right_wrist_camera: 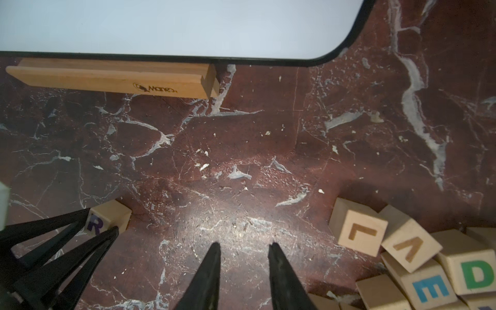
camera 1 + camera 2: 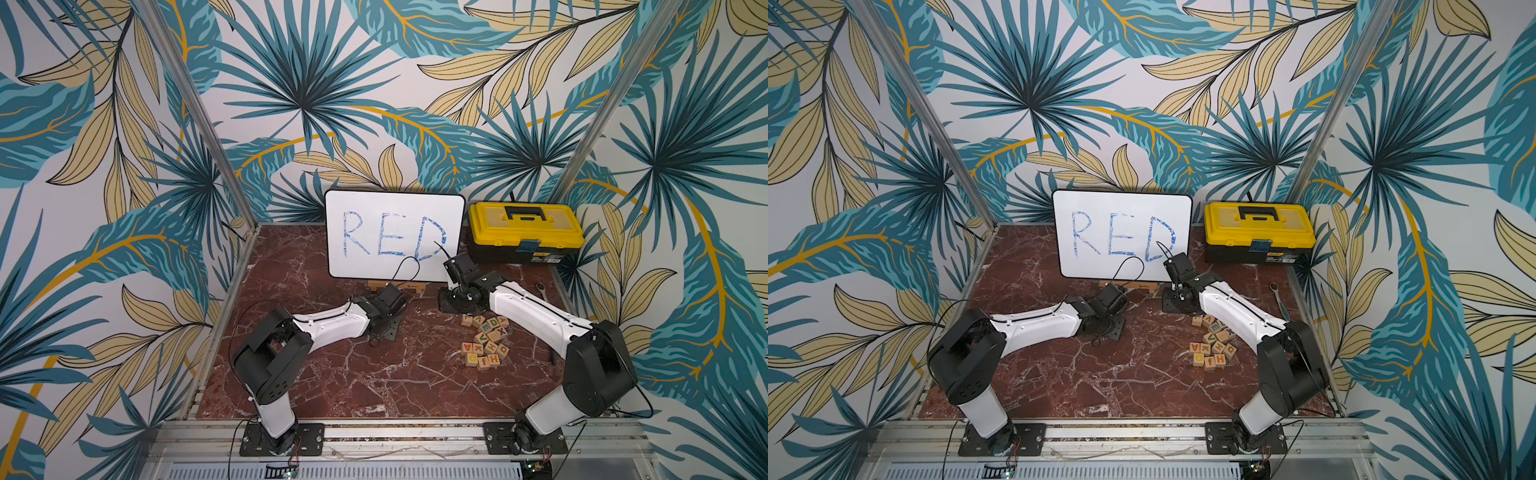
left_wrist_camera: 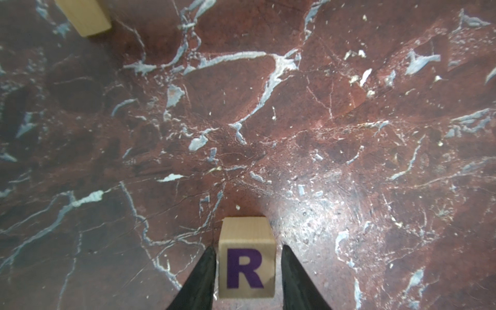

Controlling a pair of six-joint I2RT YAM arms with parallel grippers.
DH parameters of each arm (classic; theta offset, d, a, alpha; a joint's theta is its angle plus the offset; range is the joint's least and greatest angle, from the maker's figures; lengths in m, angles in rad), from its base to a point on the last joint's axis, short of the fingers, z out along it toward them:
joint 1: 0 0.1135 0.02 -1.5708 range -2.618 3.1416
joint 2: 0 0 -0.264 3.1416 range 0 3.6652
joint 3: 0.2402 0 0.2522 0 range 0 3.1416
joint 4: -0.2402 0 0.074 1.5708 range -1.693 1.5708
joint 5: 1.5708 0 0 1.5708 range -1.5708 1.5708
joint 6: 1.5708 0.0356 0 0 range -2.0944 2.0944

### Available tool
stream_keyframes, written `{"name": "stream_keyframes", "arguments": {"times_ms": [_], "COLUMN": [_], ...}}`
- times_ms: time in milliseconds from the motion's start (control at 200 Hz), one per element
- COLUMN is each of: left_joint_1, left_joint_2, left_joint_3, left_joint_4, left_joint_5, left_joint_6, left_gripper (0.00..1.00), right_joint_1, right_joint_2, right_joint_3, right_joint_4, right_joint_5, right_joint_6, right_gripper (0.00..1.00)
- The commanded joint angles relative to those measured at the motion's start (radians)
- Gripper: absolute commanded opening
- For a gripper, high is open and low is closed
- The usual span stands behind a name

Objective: Assemble the uppercase word "red" with letter blocks
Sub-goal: Move the letter block to the center of the board.

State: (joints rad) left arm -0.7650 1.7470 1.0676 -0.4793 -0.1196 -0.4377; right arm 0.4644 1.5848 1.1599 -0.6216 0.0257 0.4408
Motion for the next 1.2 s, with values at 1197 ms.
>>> {"name": "stream_keyframes", "arguments": {"times_ms": [1197], "left_joint_1": [0.061], "left_joint_2": [-0.028], "left_joint_3": [-0.117], "left_joint_4": [0.050], "left_joint_5": [-0.051], "left_joint_6": [-0.052], "left_gripper": [0.31], "right_joint_1": [-0.004], "right_joint_2": [0.016], "right_joint_3": [-0.097], "right_joint_4": [0.140], "right_joint_5": [-0.303], "right_joint_6": [-0.078], "right_gripper": [0.33]}}
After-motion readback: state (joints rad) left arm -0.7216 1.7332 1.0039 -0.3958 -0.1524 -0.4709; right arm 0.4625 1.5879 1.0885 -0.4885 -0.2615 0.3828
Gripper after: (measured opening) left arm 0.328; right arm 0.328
